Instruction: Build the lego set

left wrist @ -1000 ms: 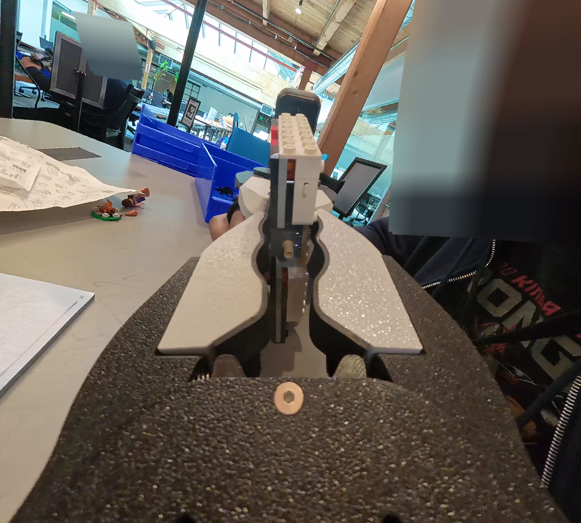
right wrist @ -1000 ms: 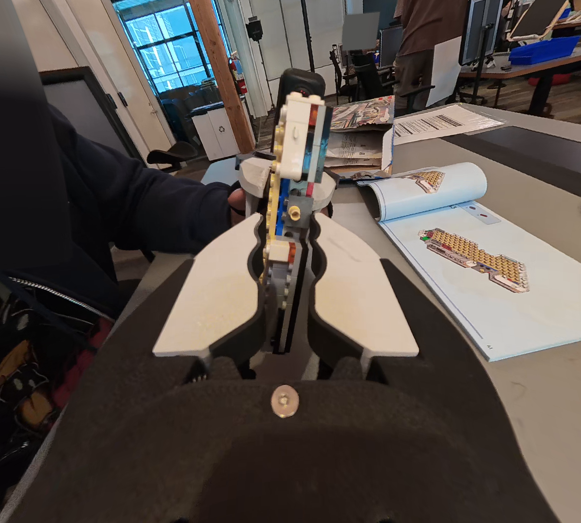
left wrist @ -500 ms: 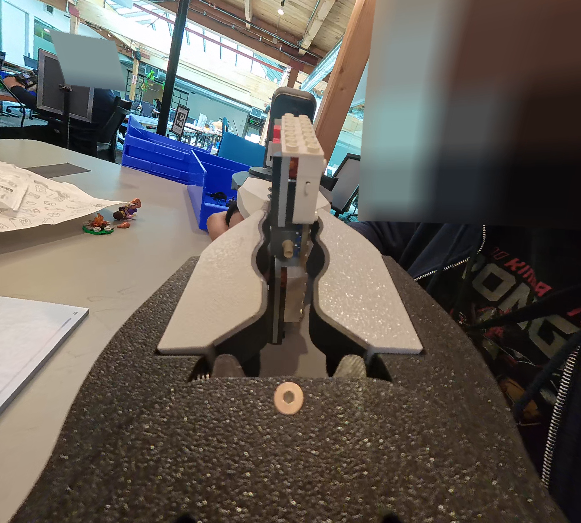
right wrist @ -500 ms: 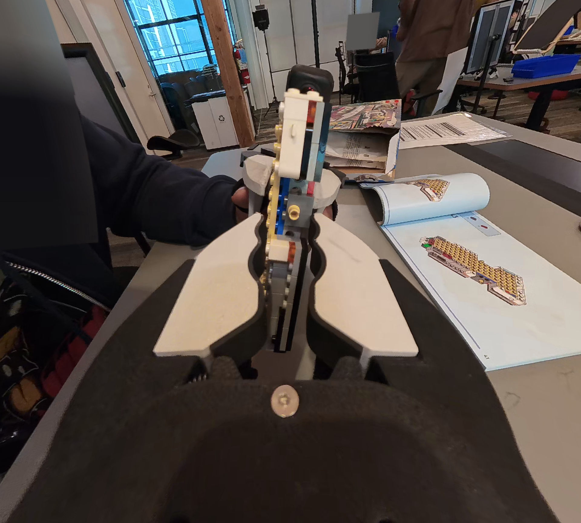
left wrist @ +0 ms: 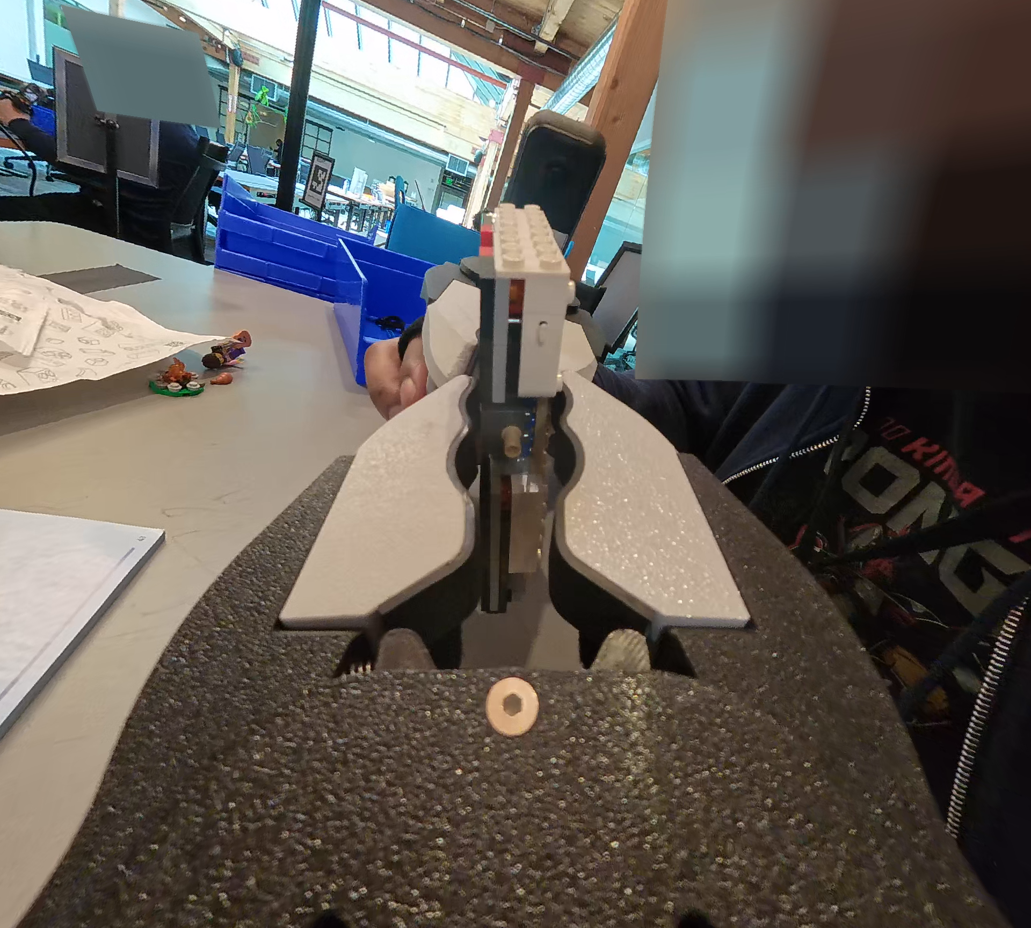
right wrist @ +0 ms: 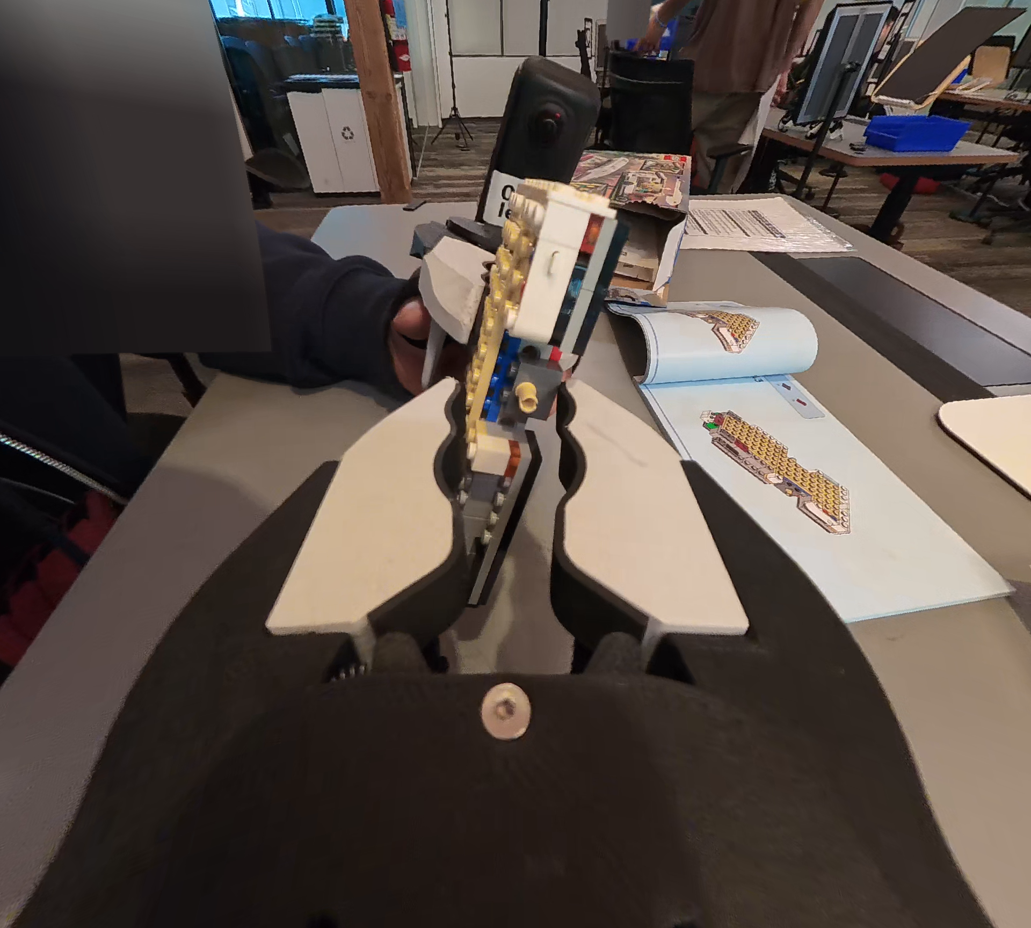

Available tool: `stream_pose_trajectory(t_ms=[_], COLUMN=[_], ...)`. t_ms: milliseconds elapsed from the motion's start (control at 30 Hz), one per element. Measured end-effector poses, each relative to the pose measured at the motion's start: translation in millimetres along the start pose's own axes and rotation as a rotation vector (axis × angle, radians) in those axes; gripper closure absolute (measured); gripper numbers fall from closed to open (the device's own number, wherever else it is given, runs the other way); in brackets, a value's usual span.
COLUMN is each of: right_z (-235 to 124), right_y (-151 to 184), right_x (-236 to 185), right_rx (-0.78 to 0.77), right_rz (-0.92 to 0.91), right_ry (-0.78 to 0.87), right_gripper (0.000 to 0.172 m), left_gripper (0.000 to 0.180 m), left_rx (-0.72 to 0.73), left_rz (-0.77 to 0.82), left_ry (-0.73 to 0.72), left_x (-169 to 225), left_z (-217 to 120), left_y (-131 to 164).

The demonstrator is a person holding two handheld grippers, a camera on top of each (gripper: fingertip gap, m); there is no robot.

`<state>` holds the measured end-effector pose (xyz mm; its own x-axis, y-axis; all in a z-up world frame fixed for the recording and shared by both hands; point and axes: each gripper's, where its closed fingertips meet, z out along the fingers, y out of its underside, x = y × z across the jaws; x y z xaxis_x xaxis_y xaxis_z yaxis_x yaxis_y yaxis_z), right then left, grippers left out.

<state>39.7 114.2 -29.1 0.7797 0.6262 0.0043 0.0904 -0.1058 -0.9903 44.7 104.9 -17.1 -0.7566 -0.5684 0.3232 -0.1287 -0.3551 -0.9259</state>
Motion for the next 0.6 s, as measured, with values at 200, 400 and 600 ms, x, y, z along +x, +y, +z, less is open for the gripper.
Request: stream_pose_trajectory(t_ms=[200, 400, 600], right_z=[-0.2, -0.6, -0.8], right_y=[-2.0, -2.4, -1.5], right_x=[-4.6, -6.7, -5.8], right_rx=[0.025, 0.033, 0.042], right_rz=[0.01, 0.015, 0.045], right_ry=[-0.034, -0.056, -0.073], right_gripper=[0.144, 0.146, 0.147], left_gripper=[0.157, 0.156, 0.156], left_rx=[-0.004, -0.006, -0.017], left_rz=[0.03, 0.051, 0.059], left_ry=[0.015, 0.018, 0.001], left_x=[4.2, 6.1, 4.9], left_z=[0.5, 1.1, 1.5], left_y=[0.1, 0.0, 0.4])
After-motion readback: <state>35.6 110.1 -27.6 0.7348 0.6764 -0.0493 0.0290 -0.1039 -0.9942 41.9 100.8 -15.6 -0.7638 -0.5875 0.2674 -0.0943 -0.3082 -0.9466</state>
